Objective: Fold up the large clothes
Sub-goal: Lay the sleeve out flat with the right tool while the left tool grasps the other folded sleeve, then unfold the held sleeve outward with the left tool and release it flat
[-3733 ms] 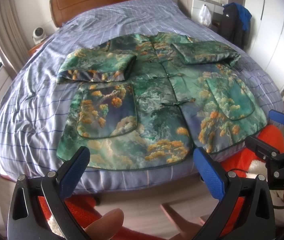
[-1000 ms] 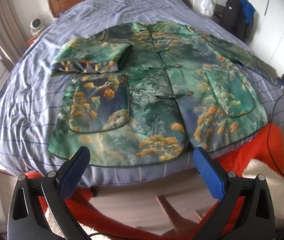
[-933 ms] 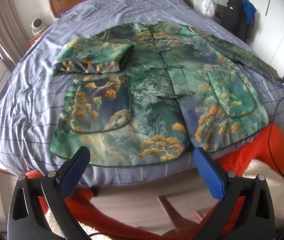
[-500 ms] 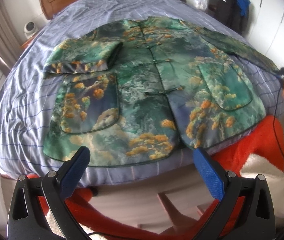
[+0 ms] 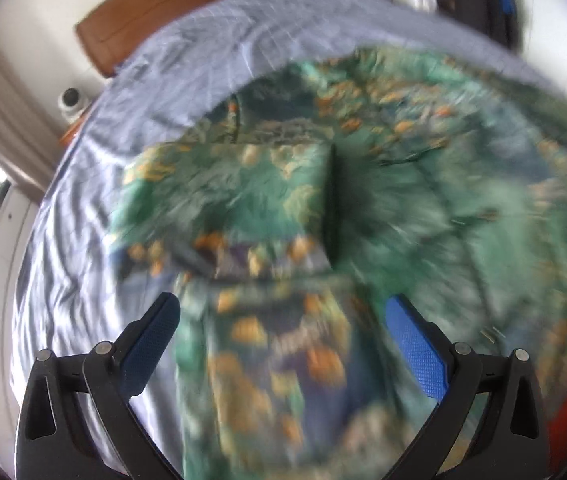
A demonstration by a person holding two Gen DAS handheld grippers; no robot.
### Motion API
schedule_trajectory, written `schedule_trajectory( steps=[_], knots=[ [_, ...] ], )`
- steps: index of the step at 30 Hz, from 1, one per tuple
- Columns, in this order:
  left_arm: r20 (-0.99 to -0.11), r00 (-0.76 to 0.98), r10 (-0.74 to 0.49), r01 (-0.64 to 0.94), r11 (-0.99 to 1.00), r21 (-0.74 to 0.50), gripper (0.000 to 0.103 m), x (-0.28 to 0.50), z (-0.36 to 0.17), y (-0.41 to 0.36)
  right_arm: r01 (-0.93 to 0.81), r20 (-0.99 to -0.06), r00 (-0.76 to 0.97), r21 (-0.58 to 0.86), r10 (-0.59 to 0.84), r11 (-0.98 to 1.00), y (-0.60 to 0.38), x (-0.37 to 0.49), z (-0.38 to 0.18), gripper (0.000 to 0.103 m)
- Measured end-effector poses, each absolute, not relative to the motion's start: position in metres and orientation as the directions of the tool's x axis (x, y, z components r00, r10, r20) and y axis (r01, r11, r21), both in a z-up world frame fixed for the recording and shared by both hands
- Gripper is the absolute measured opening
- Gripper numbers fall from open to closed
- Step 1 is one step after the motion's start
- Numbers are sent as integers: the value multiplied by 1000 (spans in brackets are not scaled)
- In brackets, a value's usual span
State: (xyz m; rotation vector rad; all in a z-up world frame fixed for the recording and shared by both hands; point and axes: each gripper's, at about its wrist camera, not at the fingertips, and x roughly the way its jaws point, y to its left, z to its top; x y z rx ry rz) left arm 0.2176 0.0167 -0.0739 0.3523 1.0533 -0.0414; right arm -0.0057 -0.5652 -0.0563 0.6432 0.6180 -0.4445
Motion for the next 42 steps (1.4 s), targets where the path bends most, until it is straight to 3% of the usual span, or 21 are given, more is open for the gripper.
schedule_trajectory(
  steps=[6,7,8,9,10,16,21,24,31,34,35,38,40,42],
  knots=[
    [-883,423,203,243,913,326,102,283,-142,7,374,-616,784,364,-81,853,-470,-37,-39,72],
    [-873,443,202,243,911,334,96,285,-143,7,353,-612,788,356,-69,865,-457,-40,-38,72],
    [-865,461,197,237,912,334,64,285,-140,10,330,-608,792,350,-56,877,-444,-44,-37,73],
    [-878,449,165,236,926,295,25,285,-136,16,303,-605,795,341,-39,890,-430,-46,-37,73],
    [-893,430,135,217,944,247,14,286,-128,24,286,-604,797,334,-29,898,-420,-47,-38,73],
    [-818,568,93,-92,995,49,13,261,-32,144,162,-586,810,266,26,950,-362,-51,-33,73],
    [-754,595,279,-440,898,-15,13,227,9,291,69,-569,820,205,62,976,-326,-47,-29,73],
    [-781,519,348,-602,797,-45,12,206,-5,370,27,-576,813,186,86,982,-307,-44,-33,73],
    [-863,365,349,-736,676,-39,13,177,-86,441,-5,-606,785,204,130,979,-283,-40,-44,73],
    [-876,251,413,-804,593,49,24,163,-105,457,5,-624,771,204,126,979,-283,-39,-47,73],
    [-881,232,413,-818,572,53,34,155,-110,463,13,-629,768,208,124,978,-285,-39,-47,73],
    [-882,285,376,-815,580,-16,41,129,-107,462,57,-642,761,211,95,976,-304,-40,-45,74],
    [-871,364,331,-746,664,-60,52,111,-97,439,90,-663,746,194,63,977,-322,-38,-44,81],
    [-866,454,208,-616,776,-136,73,107,-92,406,110,-690,722,192,54,975,-338,-34,-47,82]
  ],
)
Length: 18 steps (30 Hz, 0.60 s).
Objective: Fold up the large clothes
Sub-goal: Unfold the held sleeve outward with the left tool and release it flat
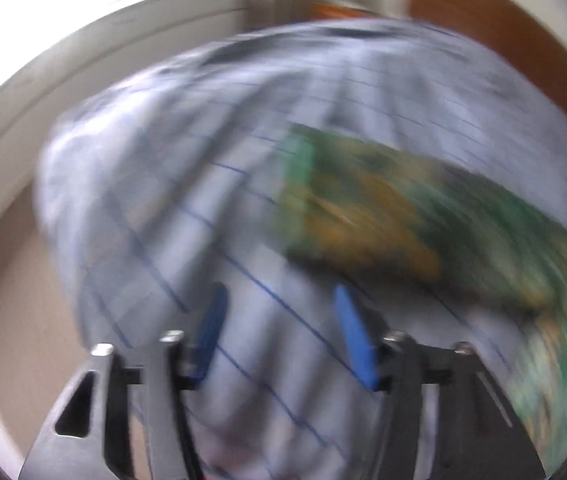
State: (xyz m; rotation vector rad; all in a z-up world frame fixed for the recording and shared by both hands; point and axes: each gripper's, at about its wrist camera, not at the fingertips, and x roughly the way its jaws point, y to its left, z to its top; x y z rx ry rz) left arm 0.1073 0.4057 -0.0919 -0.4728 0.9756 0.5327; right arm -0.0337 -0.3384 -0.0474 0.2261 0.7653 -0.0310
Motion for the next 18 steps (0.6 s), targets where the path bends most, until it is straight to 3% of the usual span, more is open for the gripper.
schedule_trajectory(
  steps=[3,6,13,16,17,18],
  knots=[
    [-858,503,-99,-326,898,-295,85,105,-98,342,103,-763,637,225,110,969,-362,-15,-66,82],
    [-860,442,-254,-158,922,-354,85,111,-116,289,83,-803,556,310,215,947,-375,1,-88,82],
    [-879,333,-342,-24,929,-370,83,111,-143,231,-20,-818,411,434,403,901,-366,10,-115,82],
    [-879,280,-385,16,918,-397,63,106,-144,216,-73,-825,363,438,433,896,-353,10,-122,82],
    [-893,267,-362,21,929,-370,52,106,-146,212,-81,-834,355,423,423,902,-350,11,-124,77],
    [-903,267,-336,22,939,-343,28,101,-145,208,-91,-848,345,397,402,914,-346,11,-126,68]
  ],
)
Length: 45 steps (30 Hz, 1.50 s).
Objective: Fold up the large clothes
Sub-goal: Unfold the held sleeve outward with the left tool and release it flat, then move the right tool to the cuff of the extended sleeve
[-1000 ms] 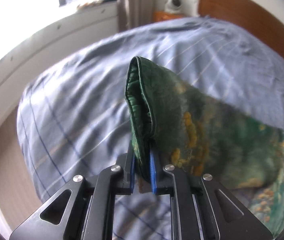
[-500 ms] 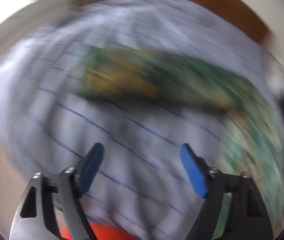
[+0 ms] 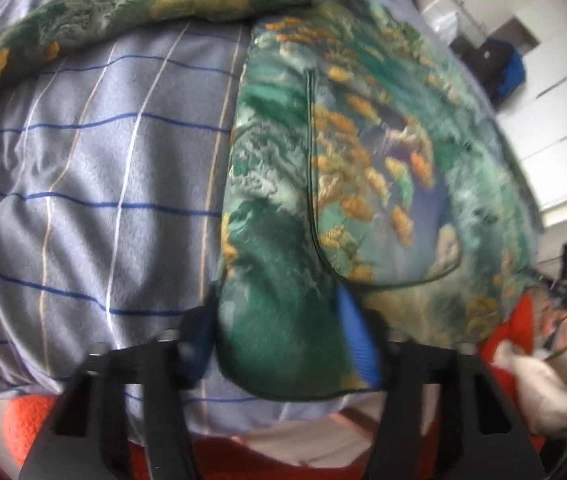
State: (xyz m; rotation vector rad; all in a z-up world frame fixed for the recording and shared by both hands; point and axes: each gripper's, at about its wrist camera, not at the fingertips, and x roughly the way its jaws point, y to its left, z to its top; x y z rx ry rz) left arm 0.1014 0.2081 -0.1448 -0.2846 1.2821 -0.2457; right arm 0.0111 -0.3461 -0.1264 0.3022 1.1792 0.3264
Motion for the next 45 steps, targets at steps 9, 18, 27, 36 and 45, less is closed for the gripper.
schedule_trajectory(
  steps=[9,18,27,36,45],
  knots=[
    [-844,338,-416,38,902,-429,11,65,-103,212,-97,-860,386,322,334,942,-358,1,-86,12],
    [-892,337,-299,-26,945,-327,33,83,-132,200,-18,-894,362,276,264,961,-366,10,-120,22],
    [-776,623,-99,-109,971,-212,97,70,-60,191,62,-769,637,127,59,990,-353,-28,-53,65],
    [-691,717,95,-134,991,-2,101,78,-51,146,13,-587,810,38,12,999,-277,-38,0,90],
    [-711,703,33,-105,993,-59,103,64,-66,141,-36,-633,772,54,63,998,-225,-28,-28,93]
  ],
)
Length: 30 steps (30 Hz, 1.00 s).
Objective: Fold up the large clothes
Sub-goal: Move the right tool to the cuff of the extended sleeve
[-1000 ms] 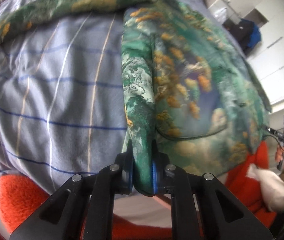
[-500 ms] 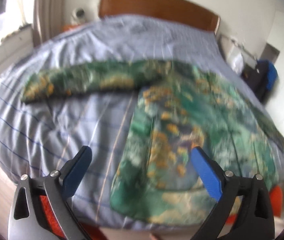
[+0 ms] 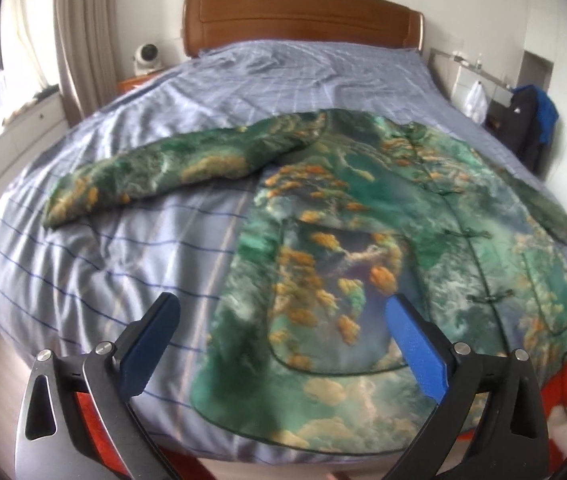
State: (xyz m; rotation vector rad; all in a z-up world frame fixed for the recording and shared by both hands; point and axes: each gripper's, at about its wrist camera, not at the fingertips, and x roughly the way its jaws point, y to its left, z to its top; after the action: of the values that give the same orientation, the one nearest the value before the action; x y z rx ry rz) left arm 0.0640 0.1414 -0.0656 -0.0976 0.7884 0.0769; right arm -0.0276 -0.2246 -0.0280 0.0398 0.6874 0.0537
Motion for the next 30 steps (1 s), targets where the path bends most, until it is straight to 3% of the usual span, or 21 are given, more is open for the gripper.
schedule_trajectory(
  steps=[3,13,30],
  knots=[
    [-695,719,1,-86,992,-87,102,59,-67,138,-30,-646,761,62,63,998,-219,-29,-34,93],
    [-642,763,73,-115,993,-23,102,51,-64,126,-15,-655,754,57,49,998,-211,-31,-43,95],
    [-659,744,106,-134,991,9,102,52,-74,121,-121,-662,735,88,149,989,-188,-36,-55,95]
  ],
)
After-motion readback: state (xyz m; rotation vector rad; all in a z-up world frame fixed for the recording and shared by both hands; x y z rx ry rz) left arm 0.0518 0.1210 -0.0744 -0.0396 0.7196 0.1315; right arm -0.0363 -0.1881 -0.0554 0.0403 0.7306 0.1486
